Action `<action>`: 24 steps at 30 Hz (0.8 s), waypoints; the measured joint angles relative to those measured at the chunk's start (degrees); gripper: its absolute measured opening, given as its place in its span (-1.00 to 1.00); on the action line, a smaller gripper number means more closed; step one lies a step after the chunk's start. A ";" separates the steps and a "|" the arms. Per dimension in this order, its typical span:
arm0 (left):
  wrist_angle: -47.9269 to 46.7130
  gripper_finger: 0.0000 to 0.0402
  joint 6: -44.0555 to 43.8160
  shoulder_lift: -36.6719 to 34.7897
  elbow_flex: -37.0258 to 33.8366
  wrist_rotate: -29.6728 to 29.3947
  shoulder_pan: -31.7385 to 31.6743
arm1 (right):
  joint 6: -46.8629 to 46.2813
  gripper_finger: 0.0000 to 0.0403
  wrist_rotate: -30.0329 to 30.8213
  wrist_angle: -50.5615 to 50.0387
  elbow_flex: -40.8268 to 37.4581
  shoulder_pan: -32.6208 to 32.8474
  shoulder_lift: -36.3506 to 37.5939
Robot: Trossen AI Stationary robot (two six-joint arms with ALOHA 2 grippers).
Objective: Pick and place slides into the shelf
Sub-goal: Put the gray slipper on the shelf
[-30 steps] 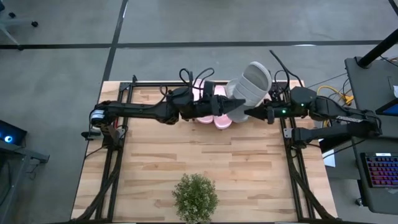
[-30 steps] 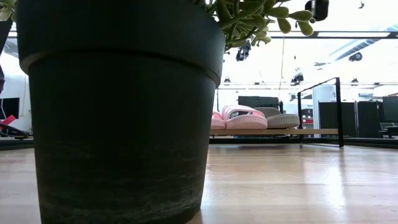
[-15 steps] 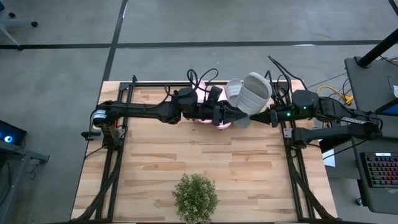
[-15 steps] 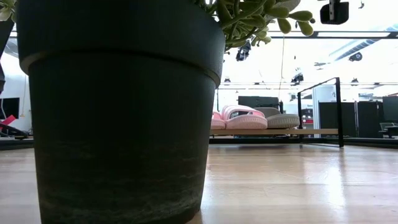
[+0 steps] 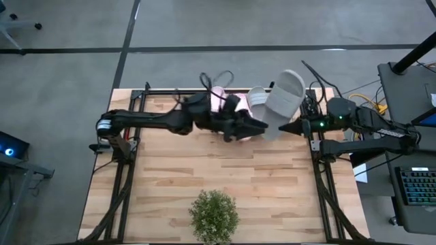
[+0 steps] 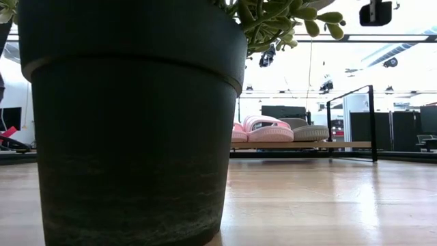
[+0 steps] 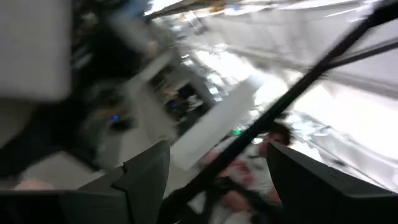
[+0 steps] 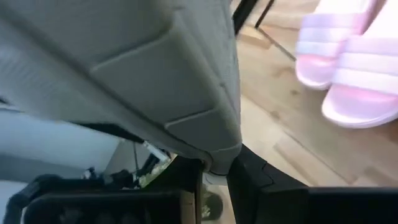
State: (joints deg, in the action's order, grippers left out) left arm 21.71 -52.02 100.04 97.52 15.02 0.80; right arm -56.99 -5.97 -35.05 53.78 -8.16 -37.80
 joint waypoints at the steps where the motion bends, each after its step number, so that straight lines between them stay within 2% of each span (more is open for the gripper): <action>1: -0.74 0.25 0.26 0.28 -0.12 -0.36 -0.03 | -0.06 -0.81 -0.02 0.00 0.00 -0.02 0.27; 5: -0.19 0.25 1.04 0.18 0.23 -0.03 0.25 | -1.88 -0.81 0.46 -0.25 0.00 -0.17 0.88; 12: -3.20 0.25 4.48 0.23 0.28 1.62 0.21 | -3.44 -0.81 -4.07 0.91 0.09 -0.14 2.60; 24: -17.75 0.25 16.17 -1.31 0.74 1.06 -1.41 | -8.37 -0.81 -18.25 6.61 0.12 -0.01 3.27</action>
State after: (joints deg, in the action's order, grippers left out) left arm 3.96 -35.85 98.73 98.26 16.09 -0.60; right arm -65.36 -24.22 -28.44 53.90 -8.17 -34.52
